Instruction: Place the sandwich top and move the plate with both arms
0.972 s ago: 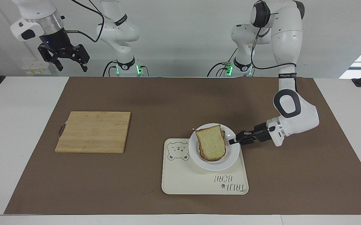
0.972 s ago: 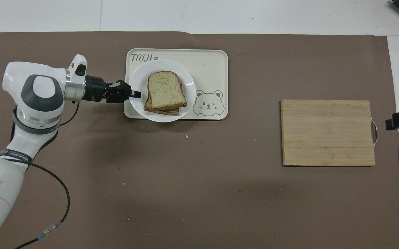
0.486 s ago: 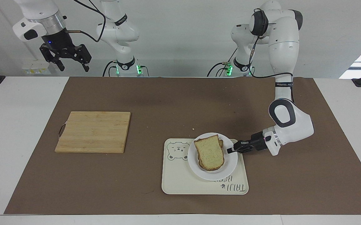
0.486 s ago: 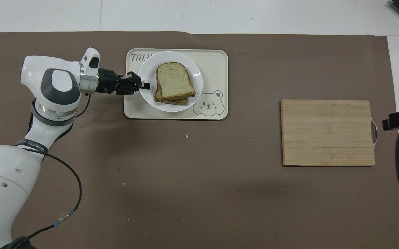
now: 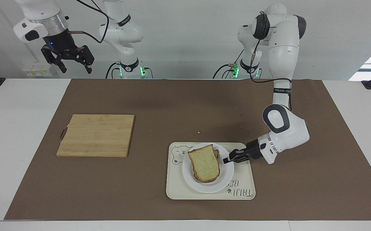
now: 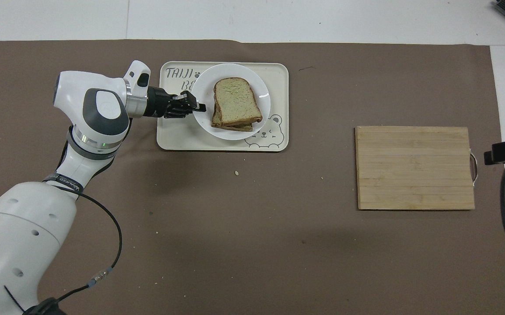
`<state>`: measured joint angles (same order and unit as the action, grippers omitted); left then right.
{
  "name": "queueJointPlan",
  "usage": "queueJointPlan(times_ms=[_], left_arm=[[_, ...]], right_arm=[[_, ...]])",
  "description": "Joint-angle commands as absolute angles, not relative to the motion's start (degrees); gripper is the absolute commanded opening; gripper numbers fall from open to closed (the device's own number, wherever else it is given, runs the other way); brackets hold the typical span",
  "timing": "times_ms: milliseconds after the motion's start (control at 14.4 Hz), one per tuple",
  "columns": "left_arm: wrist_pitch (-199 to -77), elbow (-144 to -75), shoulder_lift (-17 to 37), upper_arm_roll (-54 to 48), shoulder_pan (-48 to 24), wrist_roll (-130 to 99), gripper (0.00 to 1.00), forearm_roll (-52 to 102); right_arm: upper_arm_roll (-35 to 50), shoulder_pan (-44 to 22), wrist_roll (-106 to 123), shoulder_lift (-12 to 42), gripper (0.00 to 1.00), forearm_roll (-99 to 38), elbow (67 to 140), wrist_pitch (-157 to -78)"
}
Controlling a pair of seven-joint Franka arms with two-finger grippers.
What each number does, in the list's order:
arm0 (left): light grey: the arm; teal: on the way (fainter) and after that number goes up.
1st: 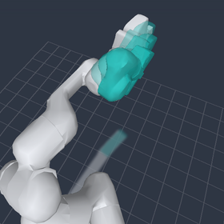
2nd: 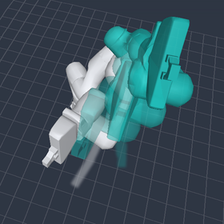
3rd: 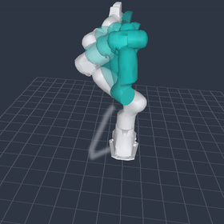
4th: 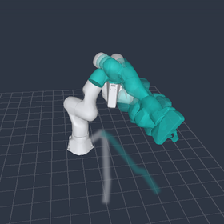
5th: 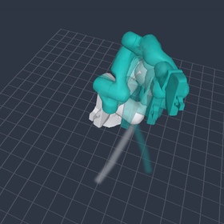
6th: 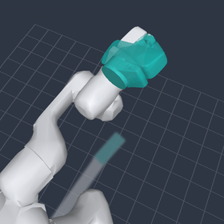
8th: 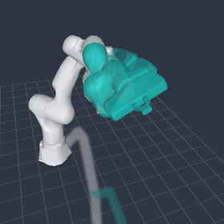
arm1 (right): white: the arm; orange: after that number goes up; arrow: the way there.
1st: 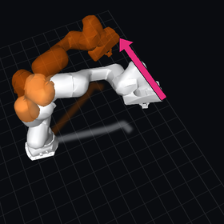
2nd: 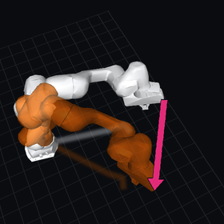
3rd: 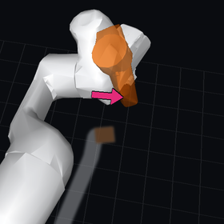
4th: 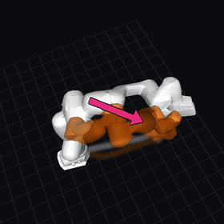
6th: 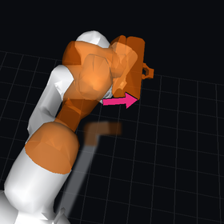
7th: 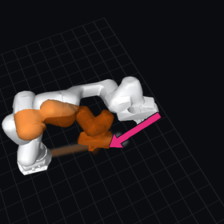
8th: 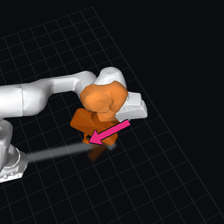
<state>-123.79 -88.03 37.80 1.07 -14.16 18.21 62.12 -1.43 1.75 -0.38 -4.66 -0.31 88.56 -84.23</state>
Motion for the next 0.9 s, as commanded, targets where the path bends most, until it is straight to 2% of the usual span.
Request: queueJointPlan(times_ms=[0,208,416,694,833], left_arm=[[-123.9,-86.5,38.3,1.7,-14.2,16.6,0.99,59.0],[-123.6,-86.5,37.6,2.4,-12.6,16.5,1.0,56.1],[-123.0,-86.2,33.6,4.7,-12.8,13.0,1.0,51.0],[-122.4,-86.4,30.2,4.7,-12.7,2.1,1.0,34.6],[-118.1,-86.2,28.2,7.5,-12.7,1.1,1.0,28.9]], right_arm=[[-1.2,2.1,1.1,-5.4,1.0,-0.3,88.9,-83.6],[-1.2,2.1,1.1,-5.4,1.0,-0.3,88.9,-83.6],[-1.2,2.1,1.1,-5.4,1.0,-0.3,88.9,-83.6],[-1.2,2.1,1.1,-5.4,1.0,-0.3,88.9,-83.6],[-1.2,2.1,1.1,-5.4,1.0,-0.3,88.9,-83.6]])
